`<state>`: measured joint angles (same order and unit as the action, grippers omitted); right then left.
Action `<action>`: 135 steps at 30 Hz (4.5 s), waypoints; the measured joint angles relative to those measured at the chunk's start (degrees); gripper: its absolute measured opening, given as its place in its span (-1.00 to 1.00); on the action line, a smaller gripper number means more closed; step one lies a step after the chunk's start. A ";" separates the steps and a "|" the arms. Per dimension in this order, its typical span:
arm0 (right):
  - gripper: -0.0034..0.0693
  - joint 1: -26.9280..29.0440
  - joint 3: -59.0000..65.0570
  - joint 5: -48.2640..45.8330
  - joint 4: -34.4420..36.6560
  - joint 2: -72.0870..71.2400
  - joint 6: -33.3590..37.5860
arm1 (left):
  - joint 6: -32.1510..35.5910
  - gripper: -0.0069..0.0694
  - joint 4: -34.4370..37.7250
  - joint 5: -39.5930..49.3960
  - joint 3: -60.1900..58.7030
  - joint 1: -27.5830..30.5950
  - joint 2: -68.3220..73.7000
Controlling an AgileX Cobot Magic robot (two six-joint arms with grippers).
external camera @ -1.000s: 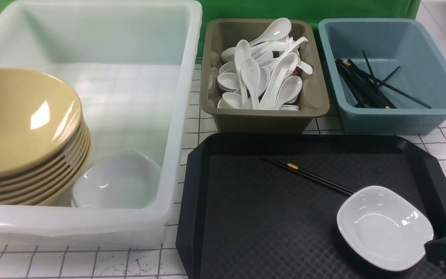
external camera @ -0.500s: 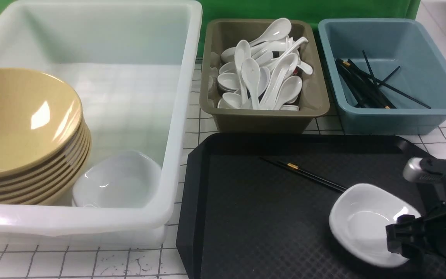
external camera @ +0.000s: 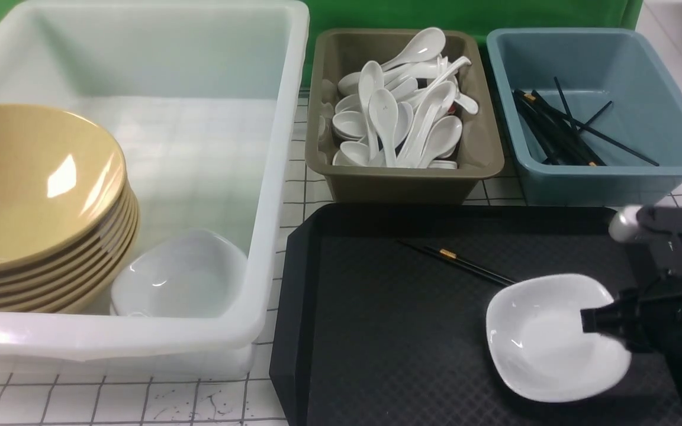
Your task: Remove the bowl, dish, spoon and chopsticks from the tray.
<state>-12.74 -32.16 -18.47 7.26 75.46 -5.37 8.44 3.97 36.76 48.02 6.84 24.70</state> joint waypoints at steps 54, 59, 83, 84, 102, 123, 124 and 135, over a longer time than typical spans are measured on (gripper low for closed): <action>0.16 -5.58 -39.04 -34.02 -8.59 29.00 12.16 | 1.63 -0.85 2.33 -12.00 -24.03 -12.12 -0.90; 0.14 -5.89 -33.11 -27.91 -7.87 29.00 14.44 | 1.63 -0.85 2.33 -15.27 -24.41 -12.55 -0.90; -0.71 -11.32 -30.70 -28.76 -1.60 26.31 19.10 | 1.44 -0.85 2.33 -16.22 -24.48 -12.55 -0.90; -0.75 -11.53 -30.56 -29.02 -1.51 25.41 19.10 | 1.44 -0.85 2.33 -16.22 -24.48 -12.55 -0.90; -0.59 -11.98 -28.28 -25.59 -1.34 26.36 18.93 | 1.44 -0.85 2.33 -16.47 -24.48 -12.55 -0.90; -0.68 -21.23 -28.20 -28.59 -1.60 11.51 18.49 | 1.44 -0.85 2.33 -19.07 -24.48 -12.55 -0.90; -0.68 -21.01 -28.20 -29.04 -2.50 9.33 17.91 | 1.44 -0.85 2.33 -19.07 -24.48 -12.55 -0.90; -0.68 -3.79 -28.20 -5.43 -12.85 1.13 13.98 | 1.46 -0.85 2.33 -19.11 -24.48 -12.55 -0.90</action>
<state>-16.53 -60.36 -23.89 -5.59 76.59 8.62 9.90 6.30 17.65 23.54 -5.71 23.81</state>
